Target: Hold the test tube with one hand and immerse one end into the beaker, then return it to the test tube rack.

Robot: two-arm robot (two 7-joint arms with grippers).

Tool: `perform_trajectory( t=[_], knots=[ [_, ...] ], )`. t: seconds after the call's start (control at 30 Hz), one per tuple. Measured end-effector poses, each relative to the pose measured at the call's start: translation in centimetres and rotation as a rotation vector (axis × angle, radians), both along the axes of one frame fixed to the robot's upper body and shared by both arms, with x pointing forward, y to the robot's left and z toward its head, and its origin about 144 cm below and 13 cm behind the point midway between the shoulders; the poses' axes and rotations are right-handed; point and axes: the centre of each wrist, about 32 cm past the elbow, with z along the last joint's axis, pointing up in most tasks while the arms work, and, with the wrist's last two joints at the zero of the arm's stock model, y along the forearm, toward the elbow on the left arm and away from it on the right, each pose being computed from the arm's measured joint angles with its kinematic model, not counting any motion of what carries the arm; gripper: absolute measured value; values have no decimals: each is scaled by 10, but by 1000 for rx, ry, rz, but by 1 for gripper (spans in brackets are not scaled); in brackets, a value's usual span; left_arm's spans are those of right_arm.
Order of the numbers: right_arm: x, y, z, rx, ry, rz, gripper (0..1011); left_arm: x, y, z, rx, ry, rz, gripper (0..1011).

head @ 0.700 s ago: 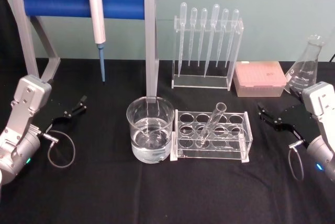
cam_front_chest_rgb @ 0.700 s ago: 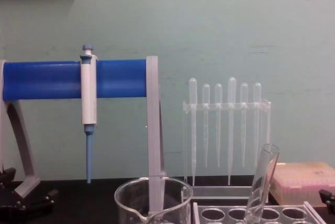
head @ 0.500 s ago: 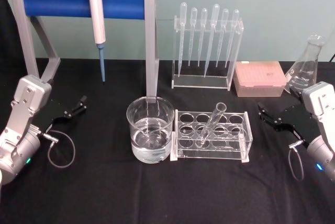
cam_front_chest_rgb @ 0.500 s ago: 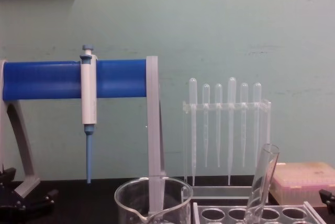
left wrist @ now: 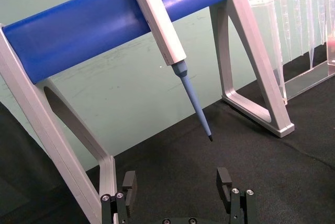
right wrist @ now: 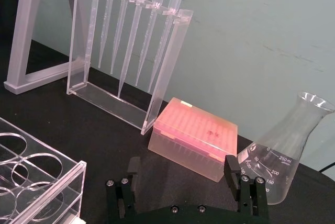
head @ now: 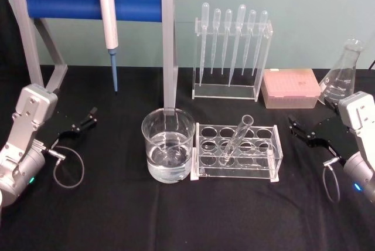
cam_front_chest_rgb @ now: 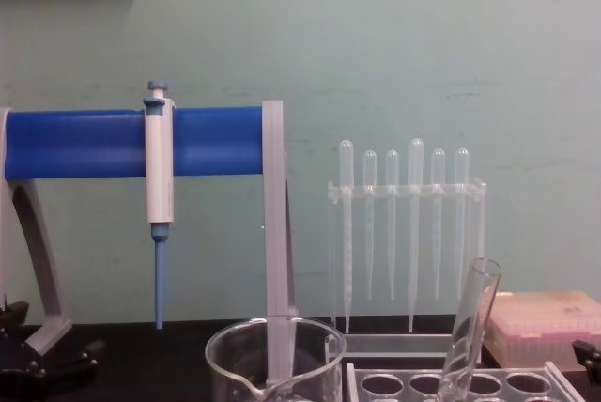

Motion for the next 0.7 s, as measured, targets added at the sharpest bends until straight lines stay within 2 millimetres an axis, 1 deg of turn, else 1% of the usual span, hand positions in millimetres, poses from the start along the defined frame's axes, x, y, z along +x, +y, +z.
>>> perform_trajectory(
  t=[0.7],
  knots=[
    [0,0,0,1,-1,0,1002,0,0,0,0,0,0,1000]
  ],
)
